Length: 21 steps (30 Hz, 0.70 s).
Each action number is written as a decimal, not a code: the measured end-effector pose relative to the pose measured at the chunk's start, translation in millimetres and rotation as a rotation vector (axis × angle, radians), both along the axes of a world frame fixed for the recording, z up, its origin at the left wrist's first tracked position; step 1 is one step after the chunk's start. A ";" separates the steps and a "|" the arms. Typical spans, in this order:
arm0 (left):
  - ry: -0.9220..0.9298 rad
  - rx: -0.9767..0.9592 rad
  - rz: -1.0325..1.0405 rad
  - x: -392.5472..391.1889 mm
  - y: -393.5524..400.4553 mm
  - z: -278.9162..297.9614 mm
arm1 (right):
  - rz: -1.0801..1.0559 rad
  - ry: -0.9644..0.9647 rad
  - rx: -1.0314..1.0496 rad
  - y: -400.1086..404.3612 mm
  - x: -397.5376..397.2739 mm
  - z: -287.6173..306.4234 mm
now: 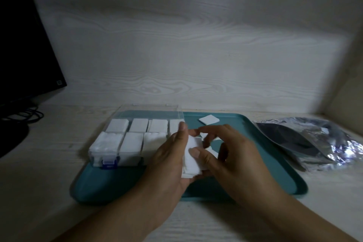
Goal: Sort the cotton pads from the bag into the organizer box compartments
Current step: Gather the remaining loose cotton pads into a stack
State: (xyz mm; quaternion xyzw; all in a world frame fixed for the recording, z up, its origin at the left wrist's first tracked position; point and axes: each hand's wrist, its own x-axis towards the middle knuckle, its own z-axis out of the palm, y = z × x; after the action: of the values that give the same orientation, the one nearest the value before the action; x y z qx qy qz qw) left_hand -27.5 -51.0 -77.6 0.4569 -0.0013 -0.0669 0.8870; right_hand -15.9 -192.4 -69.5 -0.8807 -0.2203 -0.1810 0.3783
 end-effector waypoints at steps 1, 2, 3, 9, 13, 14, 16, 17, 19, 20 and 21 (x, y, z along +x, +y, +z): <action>0.005 0.002 0.011 0.2 0.6 -0.9 | 0.007 -0.039 -0.045 -1.3 0.8 0.2; 0.006 0.005 0.014 0.3 1.4 -1.8 | 0.025 -0.066 -0.058 -2.5 1.7 1.0; 0.001 0.012 0.004 -0.7 2.4 -2.5 | 0.052 -0.088 -0.057 -4.1 2.4 1.4; -0.029 0.031 -0.043 -3.7 2.9 -0.6 | 0.328 0.199 -0.014 -9.0 -5.8 7.7; 0.048 -0.086 -0.127 -3.0 1.8 4.5 | 0.344 0.225 0.030 -6.1 -5.2 9.3; 0.056 -0.091 -0.122 -2.7 2.0 4.4 | 0.342 0.222 0.034 -6.7 -4.2 9.9; 0.054 -0.073 -0.088 -3.7 1.3 3.5 | 0.347 0.212 0.008 -8.2 -3.0 11.3; 0.045 -0.059 -0.071 -4.5 0.9 2.7 | 0.346 0.190 -0.019 -8.9 -2.2 11.1; 0.024 -0.026 -0.046 -6.0 0.1 1.3 | 0.351 0.148 -0.055 -9.8 -0.9 10.2; 0.016 -0.007 -0.035 -5.8 0.3 0.0 | 0.357 0.139 -0.060 -9.8 -0.8 10.1; 0.009 0.013 -0.027 -5.8 1.0 -0.9 | 0.365 0.135 -0.061 -9.6 -0.7 9.5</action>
State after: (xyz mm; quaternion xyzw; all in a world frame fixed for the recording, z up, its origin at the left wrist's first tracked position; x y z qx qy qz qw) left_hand -33.4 -50.0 -78.5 0.4623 -0.0032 -0.0809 0.8830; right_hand -16.6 -201.9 -60.0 -0.8475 -0.3556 -0.0430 0.3918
